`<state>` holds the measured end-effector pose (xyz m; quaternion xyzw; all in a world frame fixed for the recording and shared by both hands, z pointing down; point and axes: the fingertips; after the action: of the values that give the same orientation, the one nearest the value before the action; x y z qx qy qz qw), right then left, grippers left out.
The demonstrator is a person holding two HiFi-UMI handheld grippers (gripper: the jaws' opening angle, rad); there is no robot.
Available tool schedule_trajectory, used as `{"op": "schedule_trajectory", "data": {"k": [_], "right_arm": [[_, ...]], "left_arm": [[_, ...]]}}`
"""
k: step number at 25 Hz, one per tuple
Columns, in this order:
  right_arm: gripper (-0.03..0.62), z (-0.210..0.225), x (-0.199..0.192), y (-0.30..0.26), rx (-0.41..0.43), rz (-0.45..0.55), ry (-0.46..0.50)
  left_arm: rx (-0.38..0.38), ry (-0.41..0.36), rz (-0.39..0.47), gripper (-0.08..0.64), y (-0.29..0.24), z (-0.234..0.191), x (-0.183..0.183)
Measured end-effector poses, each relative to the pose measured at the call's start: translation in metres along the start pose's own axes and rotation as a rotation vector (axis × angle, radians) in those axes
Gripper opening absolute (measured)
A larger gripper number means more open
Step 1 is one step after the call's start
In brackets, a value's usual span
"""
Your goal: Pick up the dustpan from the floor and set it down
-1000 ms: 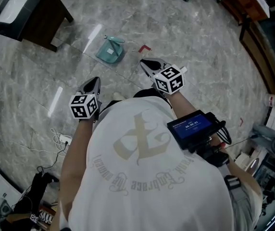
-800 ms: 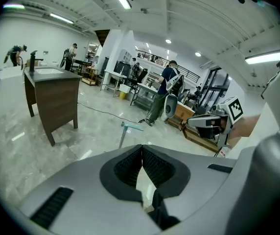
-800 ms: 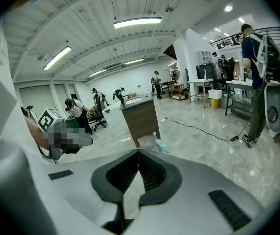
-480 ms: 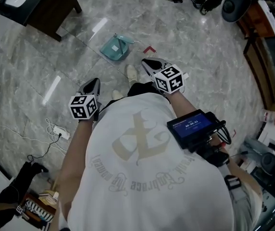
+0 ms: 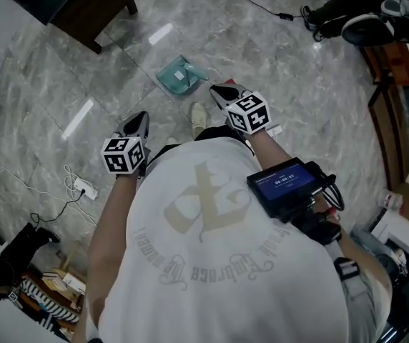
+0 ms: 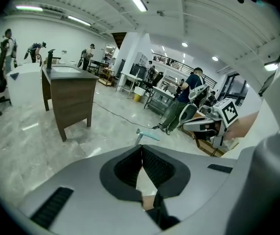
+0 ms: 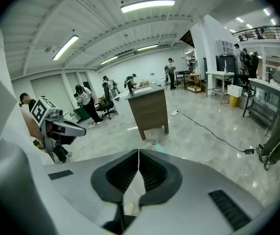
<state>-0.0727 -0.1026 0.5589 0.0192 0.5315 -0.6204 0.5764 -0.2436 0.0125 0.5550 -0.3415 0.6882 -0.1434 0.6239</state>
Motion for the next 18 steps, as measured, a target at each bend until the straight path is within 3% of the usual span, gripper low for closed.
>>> {"op": "schedule_trajectory", "data": {"k": [12, 18], "right_arm": [[0.02, 0.016, 0.004, -0.053, 0.046, -0.161, 0.066], [0.021, 0.014, 0.006, -0.068, 0.046, -0.19, 0.123]], "left_arm": [[0.105, 0.108, -0.009, 0.012, 0.004, -0.016, -0.006], [0.17, 0.167, -0.011, 0.012, 0.026, -0.009, -0.023]]}}
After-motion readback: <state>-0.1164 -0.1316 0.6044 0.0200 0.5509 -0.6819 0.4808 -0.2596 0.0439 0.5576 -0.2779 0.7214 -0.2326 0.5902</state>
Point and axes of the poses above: the fingertips, and each gripper's own axes: y backward along the fingers, z to its right, x out of its top, and after that the axes turned 15 degrees about -y, right-handed
